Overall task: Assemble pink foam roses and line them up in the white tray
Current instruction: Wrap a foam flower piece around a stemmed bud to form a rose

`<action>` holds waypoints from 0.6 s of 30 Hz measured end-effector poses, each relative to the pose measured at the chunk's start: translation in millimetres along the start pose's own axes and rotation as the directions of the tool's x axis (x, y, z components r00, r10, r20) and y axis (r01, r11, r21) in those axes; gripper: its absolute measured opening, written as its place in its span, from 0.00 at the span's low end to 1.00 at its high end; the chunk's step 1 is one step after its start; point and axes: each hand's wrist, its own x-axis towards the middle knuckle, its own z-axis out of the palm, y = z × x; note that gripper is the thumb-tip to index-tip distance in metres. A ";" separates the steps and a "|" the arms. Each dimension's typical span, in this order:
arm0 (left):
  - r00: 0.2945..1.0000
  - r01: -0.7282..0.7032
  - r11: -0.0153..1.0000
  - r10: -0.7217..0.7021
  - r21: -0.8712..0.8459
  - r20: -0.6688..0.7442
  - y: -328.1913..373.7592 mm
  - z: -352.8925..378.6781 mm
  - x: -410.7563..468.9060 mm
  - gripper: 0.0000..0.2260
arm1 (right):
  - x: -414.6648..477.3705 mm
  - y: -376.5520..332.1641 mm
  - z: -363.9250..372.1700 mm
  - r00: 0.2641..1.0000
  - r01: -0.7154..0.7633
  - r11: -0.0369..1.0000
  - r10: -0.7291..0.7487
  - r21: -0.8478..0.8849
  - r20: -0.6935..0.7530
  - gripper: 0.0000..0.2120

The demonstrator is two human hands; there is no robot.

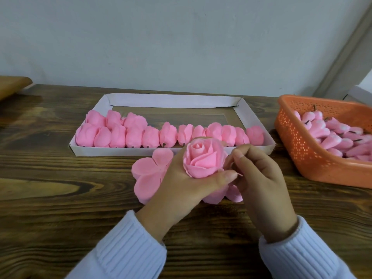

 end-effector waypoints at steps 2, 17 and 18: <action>1.000 -0.031 1.000 0.031 0.000 -0.007 1.6 -0.4 -0.2 0.08 | -1.0 0.5 -0.6 0.997 0.066 0.998 -0.066 -0.013 -0.034 0.08; 1.000 0.001 0.999 -0.001 0.049 0.010 3.6 0.6 -0.5 0.10 | 0.6 -9.8 -5.0 0.899 0.434 0.751 -0.394 -0.498 0.190 0.09; 1.000 -0.004 0.998 0.003 0.057 0.011 3.7 0.7 -0.5 0.10 | 0.5 -10.2 -4.8 0.899 0.436 0.753 -0.389 -0.492 0.202 0.10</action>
